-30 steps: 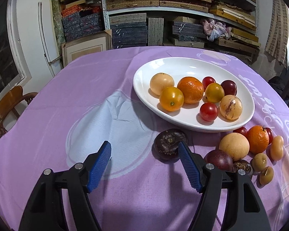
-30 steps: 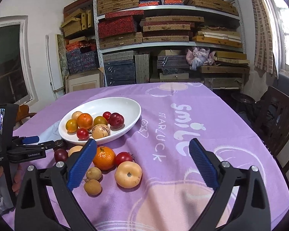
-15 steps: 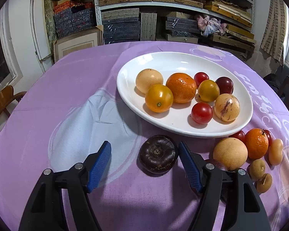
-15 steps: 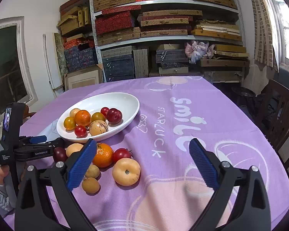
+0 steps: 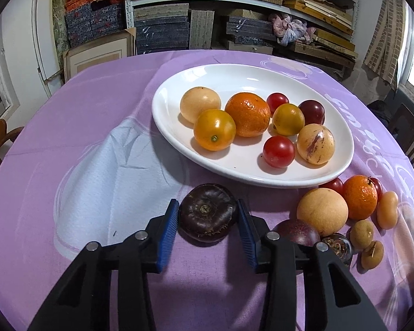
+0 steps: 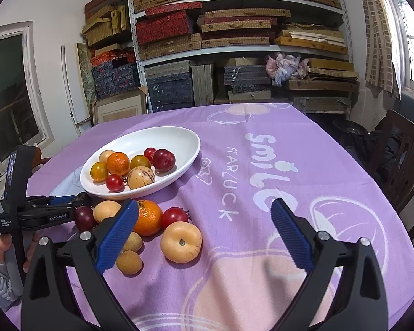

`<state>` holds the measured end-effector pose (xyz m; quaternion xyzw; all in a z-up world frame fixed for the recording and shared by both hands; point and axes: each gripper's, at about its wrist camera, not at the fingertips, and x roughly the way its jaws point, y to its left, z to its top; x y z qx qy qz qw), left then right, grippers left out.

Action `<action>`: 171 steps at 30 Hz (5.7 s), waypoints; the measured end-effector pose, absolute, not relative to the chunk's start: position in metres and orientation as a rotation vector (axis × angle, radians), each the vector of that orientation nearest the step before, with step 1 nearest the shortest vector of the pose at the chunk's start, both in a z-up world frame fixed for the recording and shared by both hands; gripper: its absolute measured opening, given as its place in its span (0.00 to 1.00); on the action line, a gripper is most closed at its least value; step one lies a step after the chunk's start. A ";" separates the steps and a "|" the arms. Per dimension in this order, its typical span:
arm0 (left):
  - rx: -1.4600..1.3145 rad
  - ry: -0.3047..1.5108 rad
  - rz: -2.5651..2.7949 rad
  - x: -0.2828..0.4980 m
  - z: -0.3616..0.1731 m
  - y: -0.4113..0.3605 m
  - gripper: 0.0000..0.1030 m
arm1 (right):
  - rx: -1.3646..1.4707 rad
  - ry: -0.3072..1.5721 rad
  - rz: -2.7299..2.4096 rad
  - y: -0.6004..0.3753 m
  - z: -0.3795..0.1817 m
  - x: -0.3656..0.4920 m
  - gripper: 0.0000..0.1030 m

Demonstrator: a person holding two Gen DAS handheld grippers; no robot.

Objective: Organize fruits
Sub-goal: 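Close the left tool around the dark purple round fruit, then close the right tool around the small brown fruit while the left tool holds the dark fruit, then carry the dark fruit and small brown fruit onto the plate and open both tools, then close the left tool around the dark red plum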

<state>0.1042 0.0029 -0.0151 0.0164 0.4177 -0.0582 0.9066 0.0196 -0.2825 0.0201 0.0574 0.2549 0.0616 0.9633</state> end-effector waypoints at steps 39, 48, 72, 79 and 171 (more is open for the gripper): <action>-0.049 0.778 -0.087 0.013 0.003 0.035 0.41 | -0.094 0.783 0.413 -0.194 -0.018 0.014 0.36; -0.022 0.789 -0.086 0.014 -0.001 0.030 0.41 | -0.085 0.809 0.379 -0.197 -0.022 0.020 0.36; 0.024 0.747 -0.062 0.010 0.000 0.024 0.41 | -0.032 0.776 0.369 -0.209 -0.017 0.016 0.29; 0.018 0.721 -0.056 0.007 0.006 0.026 0.41 | -0.016 0.718 0.344 -0.218 -0.003 0.010 0.29; 0.067 0.850 -0.109 0.067 -0.009 -0.018 0.77 | 0.168 0.479 0.076 -0.312 0.032 0.025 0.86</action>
